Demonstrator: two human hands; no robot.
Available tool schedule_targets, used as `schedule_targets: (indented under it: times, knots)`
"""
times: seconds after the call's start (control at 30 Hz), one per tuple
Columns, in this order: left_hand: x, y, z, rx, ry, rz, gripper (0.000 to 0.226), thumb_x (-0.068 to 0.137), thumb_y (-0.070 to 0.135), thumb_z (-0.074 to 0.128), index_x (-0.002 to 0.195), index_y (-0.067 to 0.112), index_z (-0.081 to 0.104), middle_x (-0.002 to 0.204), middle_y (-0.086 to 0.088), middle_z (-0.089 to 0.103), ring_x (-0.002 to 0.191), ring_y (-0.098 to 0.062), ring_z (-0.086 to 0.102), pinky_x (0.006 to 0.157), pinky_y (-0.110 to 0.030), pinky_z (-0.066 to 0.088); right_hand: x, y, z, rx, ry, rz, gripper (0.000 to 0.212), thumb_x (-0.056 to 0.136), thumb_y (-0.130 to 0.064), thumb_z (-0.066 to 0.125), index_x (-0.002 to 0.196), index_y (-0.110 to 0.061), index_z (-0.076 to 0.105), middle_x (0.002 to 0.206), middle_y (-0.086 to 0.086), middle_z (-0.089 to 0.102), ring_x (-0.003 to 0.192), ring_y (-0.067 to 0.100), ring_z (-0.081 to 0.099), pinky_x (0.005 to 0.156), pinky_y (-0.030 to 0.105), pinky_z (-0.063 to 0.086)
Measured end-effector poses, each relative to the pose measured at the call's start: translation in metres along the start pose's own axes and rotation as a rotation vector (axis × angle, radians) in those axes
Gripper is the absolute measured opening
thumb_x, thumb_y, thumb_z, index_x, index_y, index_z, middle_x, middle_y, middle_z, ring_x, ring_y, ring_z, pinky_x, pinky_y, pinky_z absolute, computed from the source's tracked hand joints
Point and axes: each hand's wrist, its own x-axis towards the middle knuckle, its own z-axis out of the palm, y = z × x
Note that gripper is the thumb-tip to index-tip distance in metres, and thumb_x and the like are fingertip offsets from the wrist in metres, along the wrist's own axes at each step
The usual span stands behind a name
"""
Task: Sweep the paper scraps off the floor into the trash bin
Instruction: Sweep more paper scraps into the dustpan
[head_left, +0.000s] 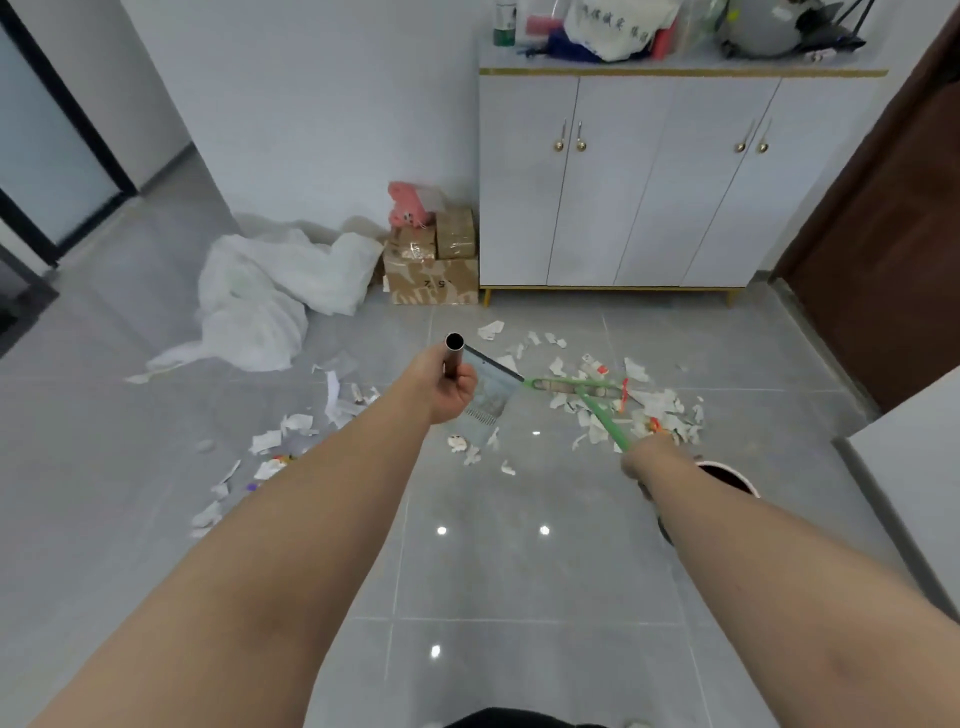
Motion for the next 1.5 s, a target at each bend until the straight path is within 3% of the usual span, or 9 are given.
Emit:
schedule_targets:
  times: [0.27, 0.43, 0.6, 0.8, 1.0, 1.13, 1.27, 1.37, 1.5]
  knots:
    - [-0.007, 0.058, -0.121, -0.026, 0.099, -0.016, 0.035, 0.095, 0.007, 0.032, 0.061, 0.016, 0.034, 0.033, 0.007, 0.039, 0.025, -0.008, 0.037, 0.026, -0.012, 0.027, -0.043, -0.109, 0.076, 0.221, -0.124, 0.016, 0.039, 0.093, -0.005, 0.038, 0.131, 0.002, 0.039, 0.069, 0.013, 0.044, 0.051, 0.020, 0.040, 0.047, 0.026, 0.031]
    - [0.008, 0.088, -0.181, -0.067, 0.185, -0.015, 0.036, 0.095, 0.009, 0.032, 0.061, 0.019, 0.034, 0.039, 0.006, 0.037, 0.026, -0.008, 0.034, 0.027, -0.011, 0.025, -0.049, -0.167, 0.107, 0.283, -0.137, -0.036, 0.009, 0.092, -0.004, 0.040, 0.100, 0.000, 0.042, 0.070, 0.013, 0.044, 0.052, 0.020, 0.039, 0.046, 0.025, 0.031]
    - [0.024, 0.111, -0.220, 0.000, 0.218, -0.059, 0.032, 0.092, 0.011, 0.028, 0.061, 0.019, 0.029, 0.045, 0.000, 0.029, 0.028, -0.009, 0.029, 0.031, -0.010, 0.018, -0.031, -0.223, 0.140, 0.194, -0.204, -0.110, 0.008, 0.091, -0.004, 0.043, 0.098, -0.001, 0.045, 0.067, 0.013, 0.043, 0.050, 0.019, 0.039, 0.047, 0.023, 0.031]
    - [0.065, 0.169, -0.257, 0.157, 0.221, -0.085, 0.027, 0.097, 0.027, 0.032, 0.085, 0.011, 0.050, 0.055, -0.005, 0.041, 0.036, -0.011, 0.041, 0.036, -0.010, 0.032, -0.016, -0.321, 0.181, 0.046, -0.281, -0.159, 0.028, 0.092, -0.006, 0.038, 0.119, -0.002, 0.044, 0.065, 0.013, 0.044, 0.049, 0.019, 0.039, 0.048, 0.026, 0.034]
    - [0.076, 0.223, -0.297, 0.234, 0.258, -0.043, 0.029, 0.088, 0.009, 0.021, 0.091, 0.009, 0.050, 0.066, -0.010, 0.042, 0.054, -0.019, 0.039, 0.049, -0.023, 0.030, -0.022, -0.391, 0.204, 0.009, -0.304, -0.160, 0.008, 0.092, -0.007, 0.040, 0.096, -0.001, 0.042, 0.067, 0.012, 0.044, 0.051, 0.019, 0.040, 0.049, 0.024, 0.033]
    - [0.071, 0.243, -0.336, 0.499, 0.294, -0.065, 0.007, 0.096, 0.013, 0.042, 0.090, 0.013, 0.045, 0.057, -0.005, 0.047, 0.051, -0.017, 0.040, 0.041, -0.018, 0.036, -0.038, -0.426, 0.224, 0.008, -0.294, -0.188, 0.006, 0.093, -0.006, 0.040, 0.095, -0.001, 0.042, 0.071, 0.012, 0.043, 0.054, 0.020, 0.041, 0.048, 0.024, 0.034]
    - [0.065, 0.254, -0.393, 0.839, 0.452, -0.009, 0.031, 0.096, 0.041, 0.048, 0.091, 0.011, 0.052, 0.057, -0.004, 0.041, 0.047, -0.017, 0.039, 0.045, -0.021, 0.033, -0.065, -0.451, 0.251, -0.035, -0.290, -0.215, 0.007, 0.092, -0.005, 0.040, 0.097, -0.002, 0.043, 0.070, 0.012, 0.044, 0.052, 0.020, 0.042, 0.046, 0.024, 0.035]
    - [0.051, 0.259, -0.430, 1.180, 0.509, 0.087, 0.035, 0.094, 0.045, 0.048, 0.087, 0.014, 0.059, 0.068, -0.003, 0.053, 0.064, -0.022, 0.052, 0.060, -0.027, 0.042, -0.092, -0.462, 0.270, -0.101, -0.280, -0.234, 0.005, 0.092, -0.006, 0.041, 0.096, -0.003, 0.042, 0.069, 0.010, 0.042, 0.052, 0.020, 0.042, 0.046, 0.024, 0.035]
    - [0.030, 0.268, -0.489, 1.166, 0.518, 0.153, 0.025, 0.090, 0.033, 0.053, 0.078, 0.012, 0.061, 0.072, -0.003, 0.060, 0.066, -0.022, 0.056, 0.071, -0.034, 0.052, -0.136, -0.476, 0.315, -0.152, -0.257, -0.248, 0.006, 0.092, -0.006, 0.044, 0.097, -0.005, 0.044, 0.069, 0.008, 0.041, 0.054, 0.018, 0.040, 0.047, 0.026, 0.033]
